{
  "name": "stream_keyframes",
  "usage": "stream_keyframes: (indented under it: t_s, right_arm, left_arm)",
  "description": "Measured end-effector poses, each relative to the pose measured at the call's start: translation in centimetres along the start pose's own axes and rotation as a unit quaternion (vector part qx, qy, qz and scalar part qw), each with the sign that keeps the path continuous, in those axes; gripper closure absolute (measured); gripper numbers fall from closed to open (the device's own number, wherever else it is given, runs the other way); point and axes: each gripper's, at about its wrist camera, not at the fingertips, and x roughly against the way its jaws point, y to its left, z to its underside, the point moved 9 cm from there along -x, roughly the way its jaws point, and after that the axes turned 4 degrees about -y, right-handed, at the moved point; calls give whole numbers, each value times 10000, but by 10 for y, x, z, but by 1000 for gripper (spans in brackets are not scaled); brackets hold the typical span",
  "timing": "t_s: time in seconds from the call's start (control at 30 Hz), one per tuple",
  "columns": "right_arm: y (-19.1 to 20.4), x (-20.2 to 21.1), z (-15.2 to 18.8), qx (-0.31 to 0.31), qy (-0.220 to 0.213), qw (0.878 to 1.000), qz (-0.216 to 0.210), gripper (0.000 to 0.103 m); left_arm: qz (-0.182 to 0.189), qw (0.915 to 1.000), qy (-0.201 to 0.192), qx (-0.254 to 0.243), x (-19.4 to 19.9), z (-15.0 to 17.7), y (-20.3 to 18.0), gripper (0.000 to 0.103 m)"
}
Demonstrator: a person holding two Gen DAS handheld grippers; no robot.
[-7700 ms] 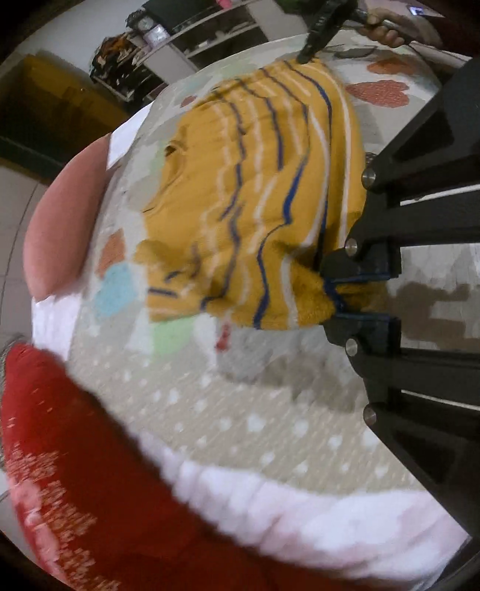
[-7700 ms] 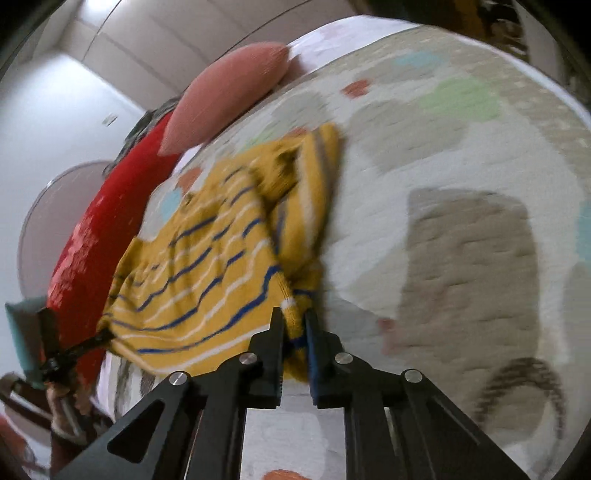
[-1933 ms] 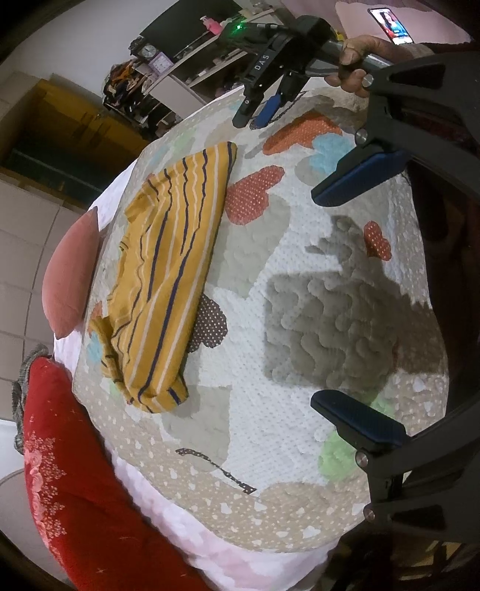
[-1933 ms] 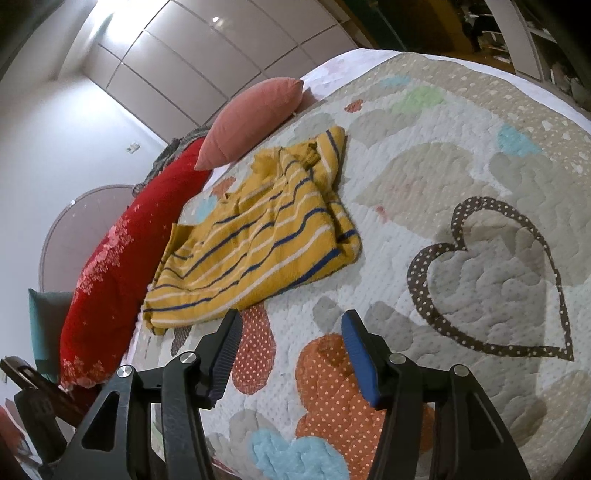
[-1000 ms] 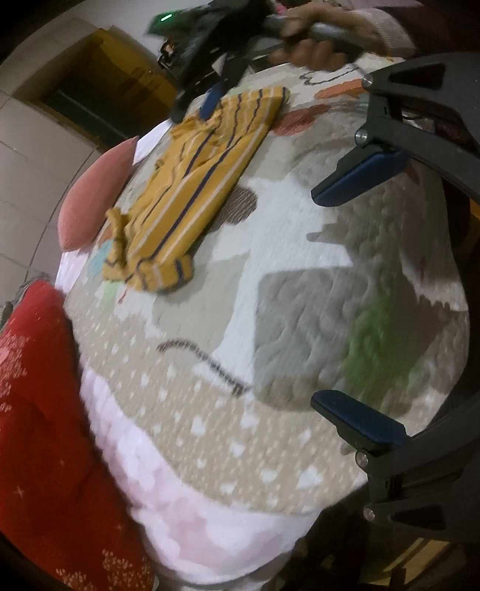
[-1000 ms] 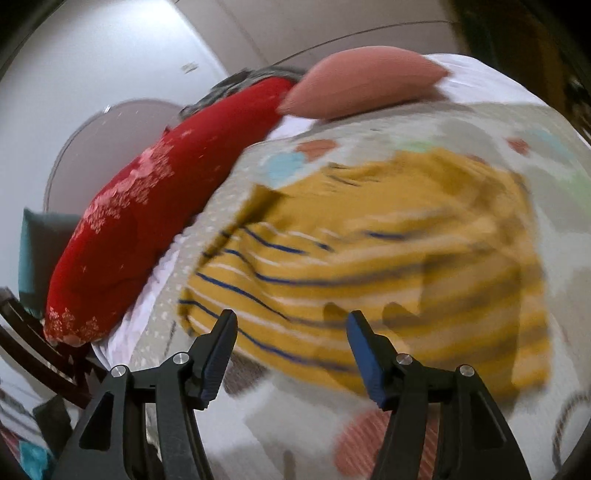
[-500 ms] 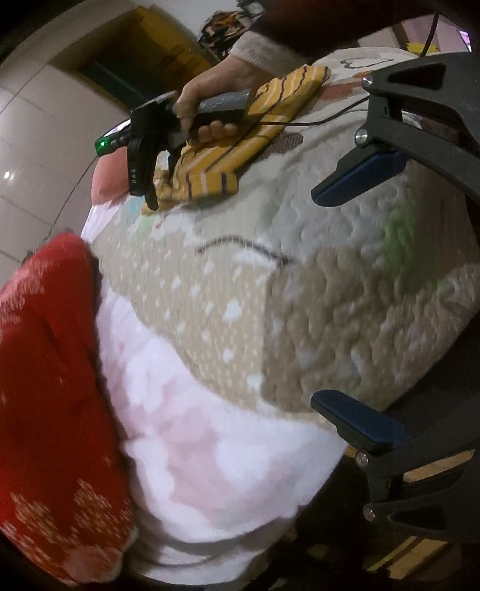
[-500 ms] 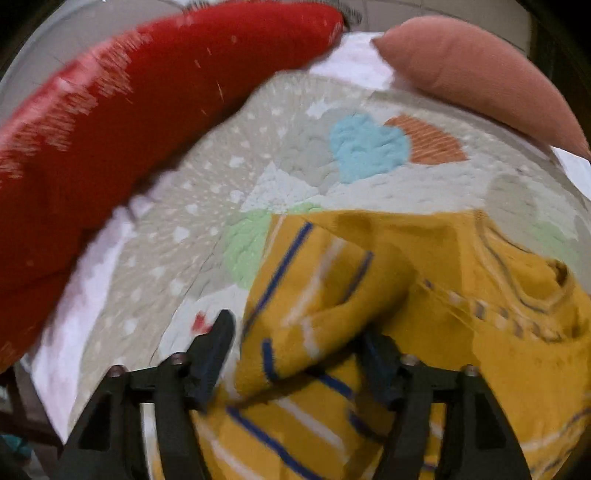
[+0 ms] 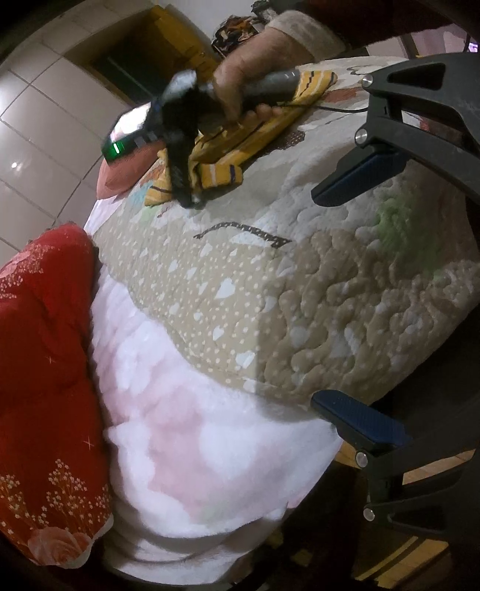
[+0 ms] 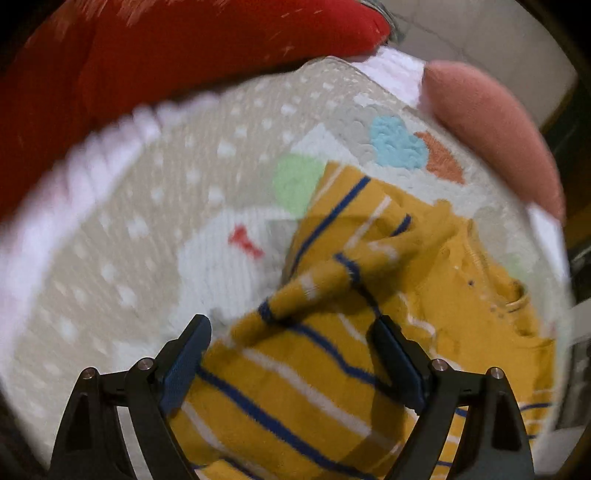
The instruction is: Fold small clothes
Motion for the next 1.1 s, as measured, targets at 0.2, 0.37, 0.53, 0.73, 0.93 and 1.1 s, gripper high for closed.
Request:
stream_keyframes:
  t_s: [0.2, 0.37, 0.53, 0.73, 0.93, 1.1]
  right_arm:
    - [-6, -3, 4, -7, -125, 9997, 189, 63]
    - [-51, 19, 10, -642, -304, 9969, -351, 81]
    - [-132, 64, 32, -1682, -865, 9779, -890, 82]
    - [-263, 96, 112, -3067, -1241, 9392, -915, 82]
    - [-354, 61, 244, -4391, -903, 8888, -948, 59]
    - [-389, 89, 296, -4921, -1211, 8576, -881, 42]
  left_arm:
    - [-199, 9997, -108, 69, 15, 0, 5, 4]
    - [-223, 9996, -148, -2, 24, 1, -12, 4]
    - [-163, 9993, -58, -329, 23, 7, -48, 4]
    - [6, 9967, 182, -785, 11, 19, -98, 4]
    - [167, 9916, 427, -1212, -4, 36, -143, 4]
    - [208, 9869, 513, -1514, -8, 47, -168, 4]
